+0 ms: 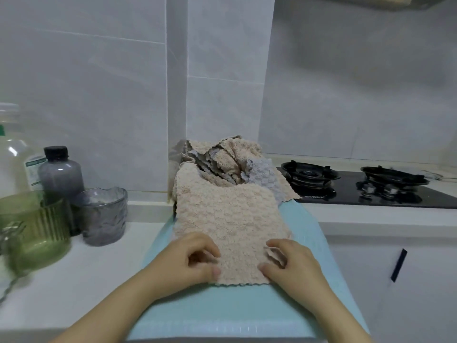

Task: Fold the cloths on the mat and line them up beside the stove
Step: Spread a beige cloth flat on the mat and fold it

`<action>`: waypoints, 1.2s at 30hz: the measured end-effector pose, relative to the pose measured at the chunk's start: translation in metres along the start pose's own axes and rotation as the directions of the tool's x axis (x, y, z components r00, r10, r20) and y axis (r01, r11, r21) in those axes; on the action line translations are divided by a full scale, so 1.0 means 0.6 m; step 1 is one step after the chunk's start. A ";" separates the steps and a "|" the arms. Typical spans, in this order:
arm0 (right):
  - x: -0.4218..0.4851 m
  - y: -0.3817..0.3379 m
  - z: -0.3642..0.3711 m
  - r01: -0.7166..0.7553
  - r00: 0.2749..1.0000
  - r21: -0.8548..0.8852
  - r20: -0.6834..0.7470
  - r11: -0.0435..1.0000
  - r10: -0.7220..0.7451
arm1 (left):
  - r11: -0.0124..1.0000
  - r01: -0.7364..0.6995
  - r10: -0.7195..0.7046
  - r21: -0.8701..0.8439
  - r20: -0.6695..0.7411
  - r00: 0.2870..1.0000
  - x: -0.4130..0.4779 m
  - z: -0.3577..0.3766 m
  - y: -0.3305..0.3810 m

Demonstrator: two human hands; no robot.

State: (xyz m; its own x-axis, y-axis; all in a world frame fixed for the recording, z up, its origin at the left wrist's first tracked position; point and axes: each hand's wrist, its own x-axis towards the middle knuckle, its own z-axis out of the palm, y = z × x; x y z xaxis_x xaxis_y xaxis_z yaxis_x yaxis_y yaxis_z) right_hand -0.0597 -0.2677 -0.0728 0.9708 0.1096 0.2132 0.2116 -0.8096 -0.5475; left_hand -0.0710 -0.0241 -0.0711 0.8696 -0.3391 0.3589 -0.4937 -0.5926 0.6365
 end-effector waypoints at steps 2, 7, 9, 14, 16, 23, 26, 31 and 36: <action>-0.001 0.001 0.002 0.000 0.999 -0.024 -0.038 1.000 -0.001 | 0.981 -0.023 0.004 0.192 0.100 0.995 -0.012 0.002 0.005; -0.009 0.005 -0.003 -0.064 0.961 0.245 -0.247 0.967 0.126 | 0.963 0.060 -0.036 0.261 -0.093 0.995 -0.024 0.000 0.001; -0.013 0.004 -0.008 -0.104 0.931 0.363 -0.292 0.926 0.219 | 0.943 0.098 -0.048 0.318 -0.164 0.985 -0.027 -0.001 0.000; -0.017 -0.001 -0.008 -0.124 0.915 0.432 -0.298 0.893 0.271 | 0.922 0.260 -0.138 0.287 -0.384 0.913 -0.042 -0.003 0.007; -0.021 -0.003 -0.014 -0.105 0.907 0.476 -0.314 0.873 0.280 | 0.944 0.311 -0.233 0.113 -0.442 0.866 -0.049 -0.008 0.009; -0.047 -0.010 -0.055 -0.153 0.935 0.796 -0.074 0.585 0.346 | 0.945 0.326 -0.312 0.019 -0.246 0.918 -0.072 -0.063 0.028; -0.062 -0.012 -0.083 -0.191 0.938 0.914 0.062 0.358 0.342 | 0.954 0.300 -0.291 0.015 -0.196 0.936 -0.079 -0.090 0.047; -0.106 -0.008 -0.105 -0.171 0.981 0.932 0.130 0.318 0.147 | 0.953 0.300 -0.303 -0.045 -0.114 0.946 -0.112 -0.111 0.075; -0.136 -0.004 -0.113 -0.059 0.983 0.818 -0.053 0.572 0.178 | 0.943 0.331 -0.333 -0.039 -0.080 0.940 -0.137 -0.124 0.092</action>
State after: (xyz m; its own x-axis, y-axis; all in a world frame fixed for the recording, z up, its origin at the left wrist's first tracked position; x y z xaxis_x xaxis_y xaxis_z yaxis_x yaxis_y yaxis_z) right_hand -0.1473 -0.3138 -0.0342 0.9856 -0.0670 0.1554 0.1559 0.0019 -0.9878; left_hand -0.1695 0.0255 -0.0145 0.9817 -0.0630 0.1797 -0.1777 -0.6424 0.7454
